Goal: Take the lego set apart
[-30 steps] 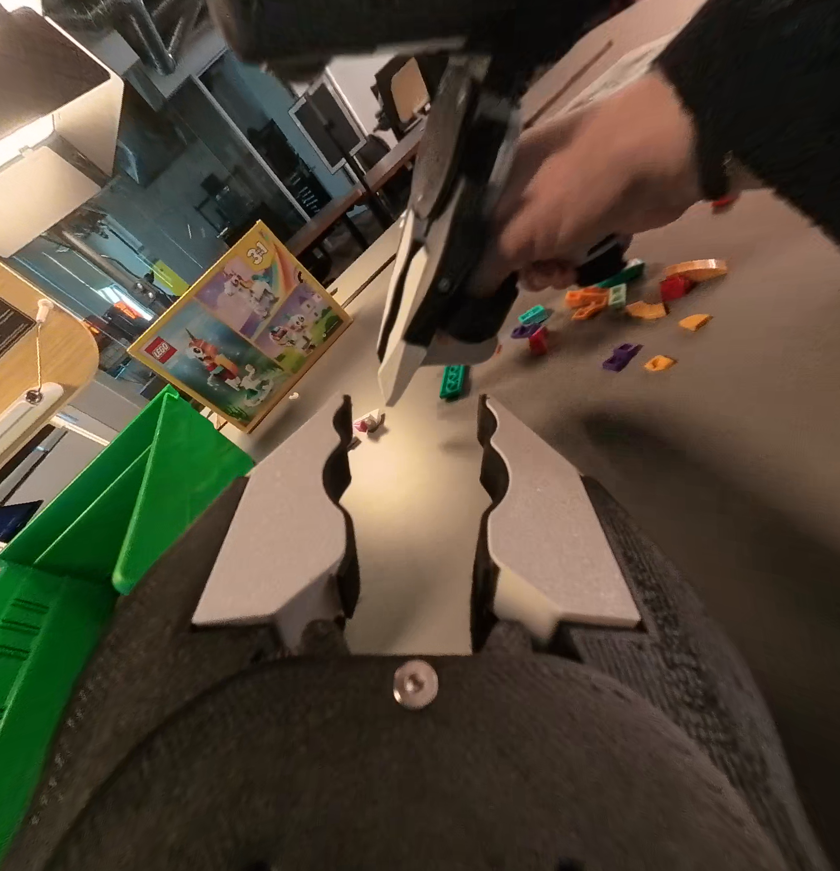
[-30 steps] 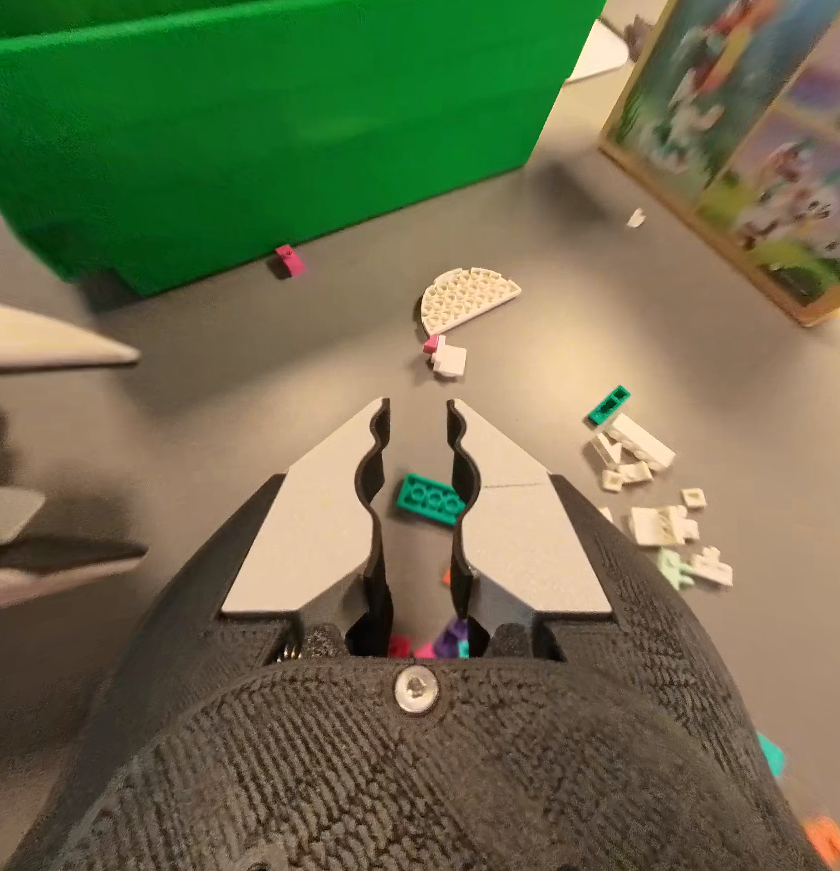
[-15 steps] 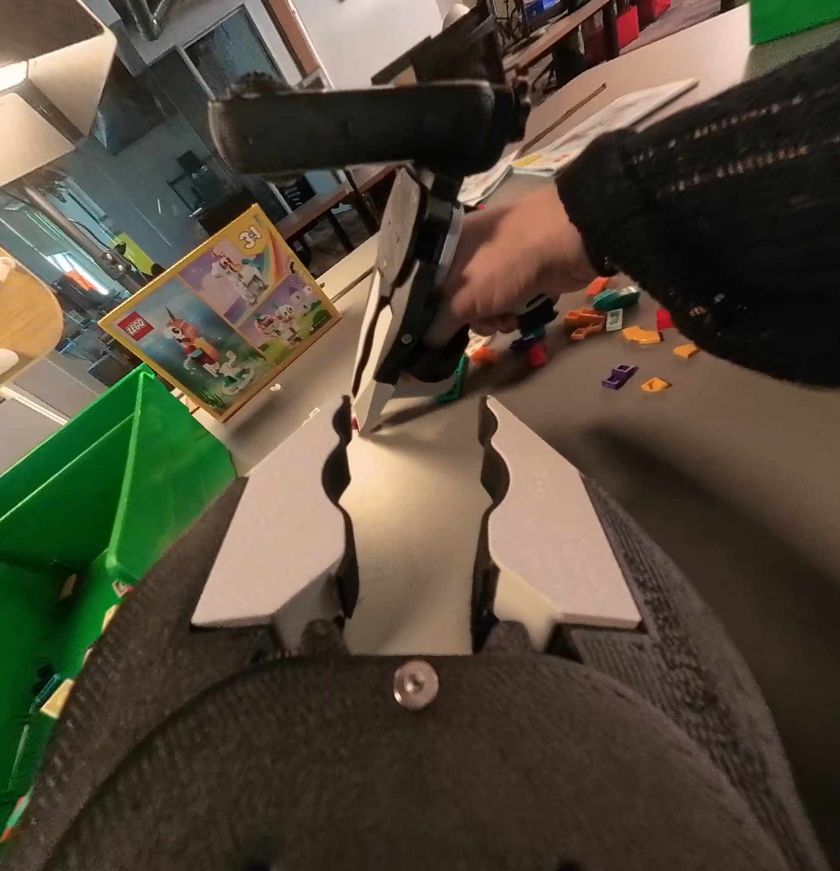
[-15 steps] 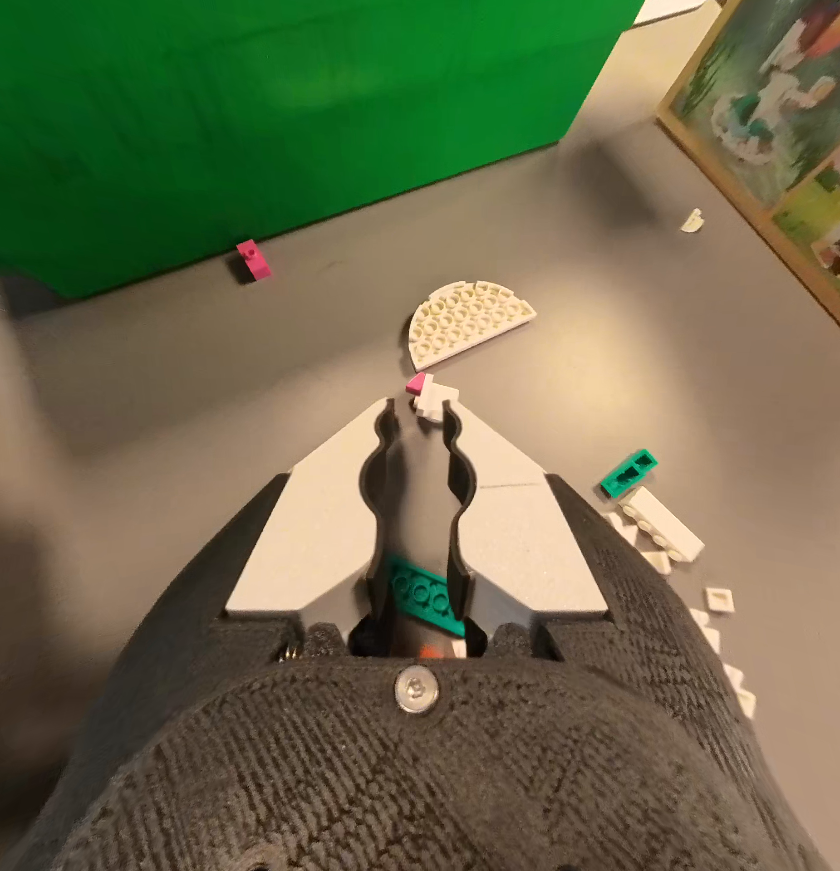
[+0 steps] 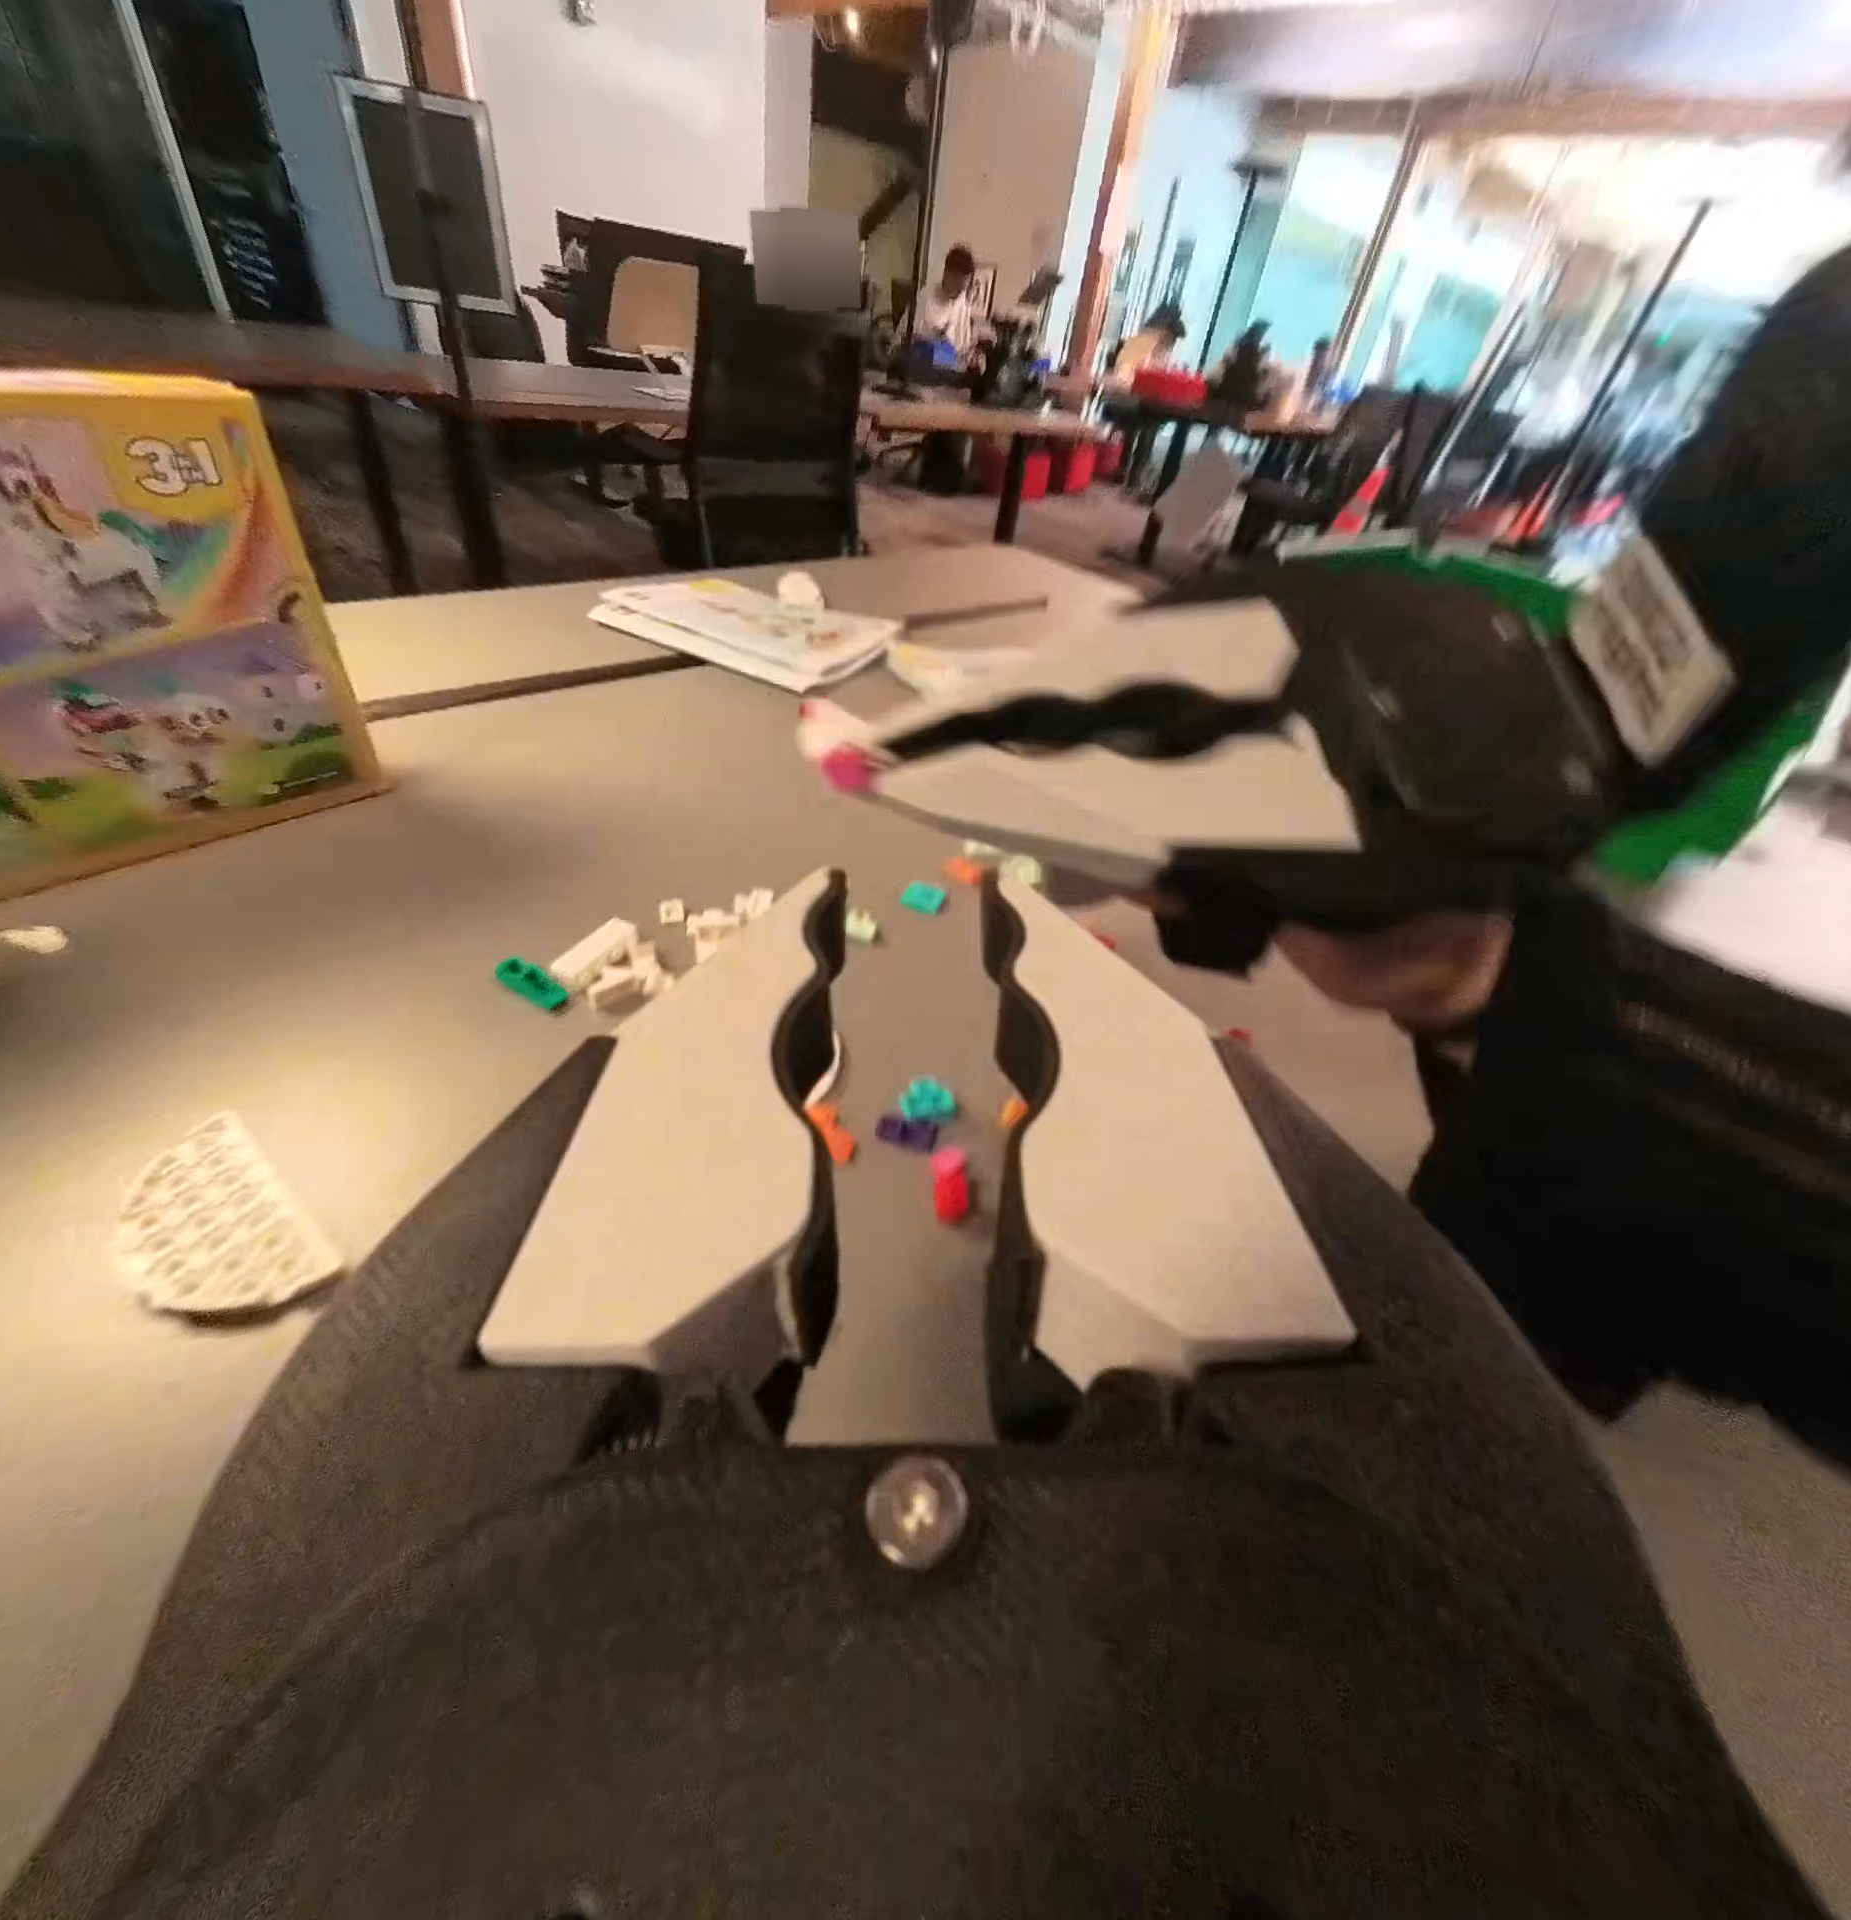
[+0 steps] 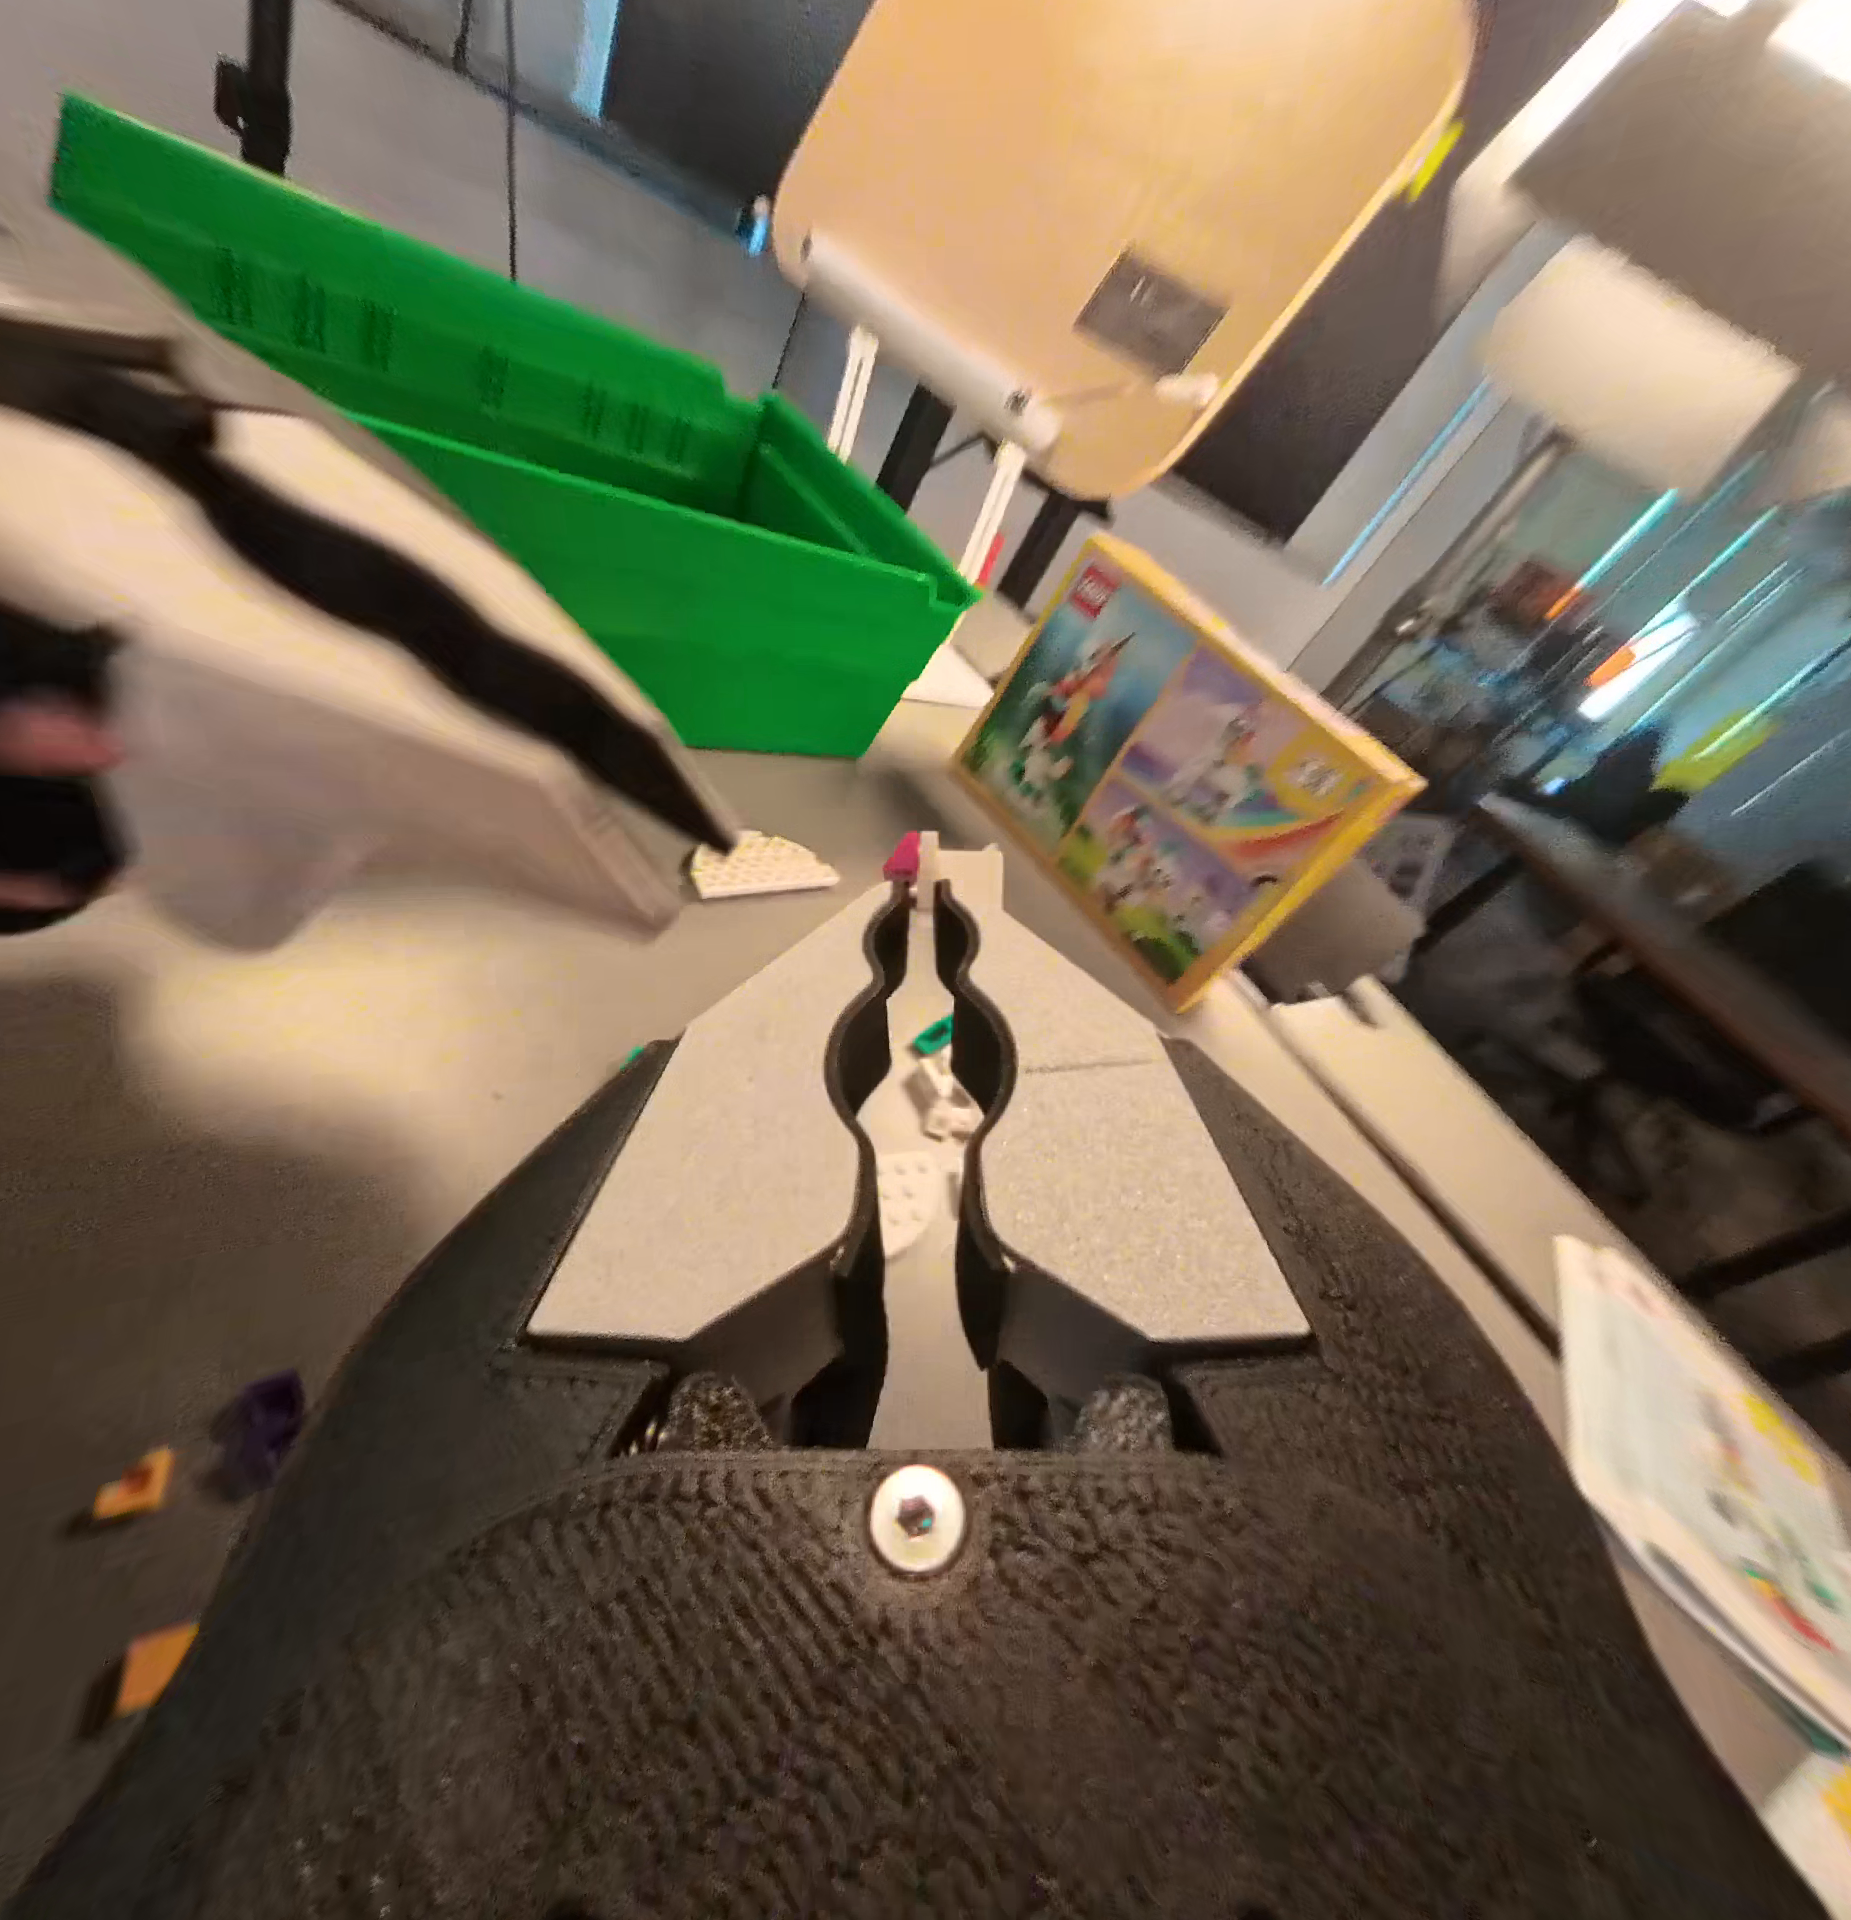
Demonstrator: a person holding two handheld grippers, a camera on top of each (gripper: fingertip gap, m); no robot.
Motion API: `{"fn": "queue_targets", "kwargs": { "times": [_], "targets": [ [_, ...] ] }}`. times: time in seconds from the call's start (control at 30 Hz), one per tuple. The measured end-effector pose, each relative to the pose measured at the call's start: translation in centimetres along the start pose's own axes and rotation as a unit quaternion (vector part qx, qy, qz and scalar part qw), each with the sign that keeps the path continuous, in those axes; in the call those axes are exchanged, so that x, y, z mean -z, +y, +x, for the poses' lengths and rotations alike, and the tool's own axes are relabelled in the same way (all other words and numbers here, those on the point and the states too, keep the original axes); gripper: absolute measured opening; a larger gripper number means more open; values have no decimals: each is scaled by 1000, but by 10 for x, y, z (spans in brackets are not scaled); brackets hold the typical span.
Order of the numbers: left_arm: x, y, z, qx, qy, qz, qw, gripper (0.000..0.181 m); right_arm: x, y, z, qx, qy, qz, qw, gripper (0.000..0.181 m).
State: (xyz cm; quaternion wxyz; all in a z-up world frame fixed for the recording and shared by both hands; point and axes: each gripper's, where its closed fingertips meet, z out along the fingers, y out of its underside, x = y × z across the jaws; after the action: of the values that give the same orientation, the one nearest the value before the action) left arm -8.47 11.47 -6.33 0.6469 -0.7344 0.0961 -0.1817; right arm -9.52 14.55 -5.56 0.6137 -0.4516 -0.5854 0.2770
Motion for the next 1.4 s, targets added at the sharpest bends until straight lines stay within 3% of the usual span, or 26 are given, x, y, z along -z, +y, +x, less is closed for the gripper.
{"fn": "queue_targets", "kwargs": {
  "times": [0.13, 0.2, 0.3, 0.43, 0.7, 0.87, 1.13, 1.27, 1.4],
  "targets": [
    [-32, -15, -6, 65, 64, 14, 996, 24, 21, -1, 10, 23, 25, 43, 998, 2],
    [-42, -19, -1, 100, 112, 16, 989, 16, 23, 1, 17, 38, 43, 44, 997, 2],
    [-52, -16, -4, 124, 134, 8, 983, 15, 26, 6, 23, 31, 56, 51, 997, 2],
    [-56, -16, 1, 144, 173, 14, 974, 21, 27, 8, 28, 36, 73, 52, 995, 3],
    [-51, -16, 4, 177, 226, 27, 958, 12, 24, 10, 24, 60, 70, 51, 994, 3],
    [-51, -14, -2, 203, 229, 27, 952, 19, 22, 10, 20, 83, 76, 46, 993, 2],
    [-51, -12, 4, 206, 236, 18, 950, 9, 23, 12, 20, 89, 72, 42, 992, 3],
    [-55, -3, -1, 205, 214, -13, 955, 6, 20, 23, 22, 100, 84, 6, 991, 3],
    [-49, 6, -22, 232, 184, -22, 955, 6, 55, 29, 84, -1, 196, 17, 981, 2]
  ]
}}
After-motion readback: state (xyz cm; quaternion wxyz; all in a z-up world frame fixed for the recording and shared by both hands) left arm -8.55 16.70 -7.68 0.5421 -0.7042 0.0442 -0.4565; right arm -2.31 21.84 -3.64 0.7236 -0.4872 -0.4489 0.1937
